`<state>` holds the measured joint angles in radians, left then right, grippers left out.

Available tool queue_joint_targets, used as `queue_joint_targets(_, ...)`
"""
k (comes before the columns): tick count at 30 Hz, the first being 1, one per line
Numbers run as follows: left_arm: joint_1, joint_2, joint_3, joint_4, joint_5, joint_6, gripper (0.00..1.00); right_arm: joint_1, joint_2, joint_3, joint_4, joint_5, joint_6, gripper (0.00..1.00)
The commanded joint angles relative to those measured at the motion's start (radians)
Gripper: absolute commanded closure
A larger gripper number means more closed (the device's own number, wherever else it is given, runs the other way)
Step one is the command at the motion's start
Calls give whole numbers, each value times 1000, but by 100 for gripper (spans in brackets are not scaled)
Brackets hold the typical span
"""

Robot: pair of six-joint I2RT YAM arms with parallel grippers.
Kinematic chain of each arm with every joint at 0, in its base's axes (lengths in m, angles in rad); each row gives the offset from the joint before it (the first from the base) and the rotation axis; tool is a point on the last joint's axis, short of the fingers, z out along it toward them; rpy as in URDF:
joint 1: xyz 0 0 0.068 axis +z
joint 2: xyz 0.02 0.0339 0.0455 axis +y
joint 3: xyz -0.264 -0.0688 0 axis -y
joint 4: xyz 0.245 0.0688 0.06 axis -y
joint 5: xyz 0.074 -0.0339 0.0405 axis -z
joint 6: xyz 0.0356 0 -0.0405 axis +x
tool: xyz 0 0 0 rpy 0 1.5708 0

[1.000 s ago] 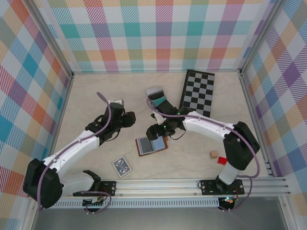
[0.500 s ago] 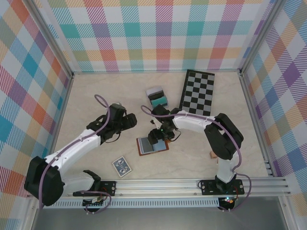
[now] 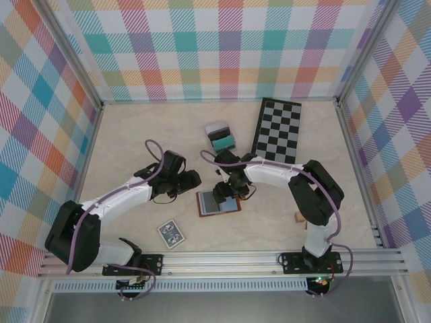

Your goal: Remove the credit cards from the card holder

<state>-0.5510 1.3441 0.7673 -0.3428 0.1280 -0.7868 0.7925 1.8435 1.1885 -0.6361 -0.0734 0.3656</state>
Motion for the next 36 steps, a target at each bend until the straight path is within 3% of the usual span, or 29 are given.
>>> queue_joint_targets(1, -41, 36, -35, 56, 114, -91, 34, -22, -30, -61, -13, 19, 34, 30)
queue_joint_targets(8, -139, 112, -64, 217, 164, -181, 63, -27, -64, -58, 10, -22, 24, 31)
queue_joint_targets(12, -185, 149, -40, 228, 140, -194, 71, -26, -71, -64, 13, -23, 25, 31)
queue_joint_targets(19, -212, 204, 19, 89, 39, -197, 72, -29, -79, -73, 18, -26, 28, 31)
queue_joint_targets(36, -227, 276, 47, 95, 68, -186, 73, -29, -77, -65, 18, -29, 23, 31)
